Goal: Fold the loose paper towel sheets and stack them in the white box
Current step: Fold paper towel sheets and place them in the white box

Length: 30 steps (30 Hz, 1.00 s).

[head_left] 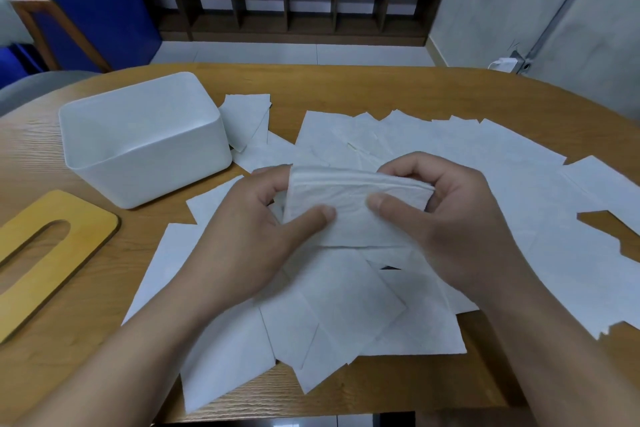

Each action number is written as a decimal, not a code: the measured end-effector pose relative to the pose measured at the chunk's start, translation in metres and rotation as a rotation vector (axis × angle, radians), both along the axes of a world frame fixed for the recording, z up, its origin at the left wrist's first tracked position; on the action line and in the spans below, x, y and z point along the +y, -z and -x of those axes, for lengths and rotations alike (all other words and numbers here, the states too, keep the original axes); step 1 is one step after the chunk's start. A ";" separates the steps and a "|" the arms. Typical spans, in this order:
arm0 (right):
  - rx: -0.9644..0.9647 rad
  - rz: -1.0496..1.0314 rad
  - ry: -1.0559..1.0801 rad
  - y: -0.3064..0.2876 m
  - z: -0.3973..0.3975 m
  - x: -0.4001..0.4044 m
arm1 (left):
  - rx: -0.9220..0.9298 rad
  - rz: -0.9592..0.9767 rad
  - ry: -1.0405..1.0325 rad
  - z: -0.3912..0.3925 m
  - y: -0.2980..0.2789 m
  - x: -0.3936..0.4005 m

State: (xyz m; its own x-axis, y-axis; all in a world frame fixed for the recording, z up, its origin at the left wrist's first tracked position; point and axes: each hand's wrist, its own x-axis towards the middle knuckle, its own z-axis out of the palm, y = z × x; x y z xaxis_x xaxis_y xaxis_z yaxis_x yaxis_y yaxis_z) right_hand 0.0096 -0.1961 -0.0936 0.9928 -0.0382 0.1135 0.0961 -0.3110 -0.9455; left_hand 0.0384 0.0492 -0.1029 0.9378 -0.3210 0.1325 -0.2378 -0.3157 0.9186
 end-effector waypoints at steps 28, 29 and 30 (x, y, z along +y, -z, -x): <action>0.028 -0.222 0.112 0.029 0.001 0.035 | 0.089 0.250 -0.209 0.006 0.024 -0.023; 0.015 -0.215 0.118 0.029 0.001 0.036 | 0.074 0.243 -0.213 0.007 0.024 -0.025; 0.005 -0.223 0.123 0.029 0.002 0.036 | 0.072 0.239 -0.223 0.007 0.025 -0.025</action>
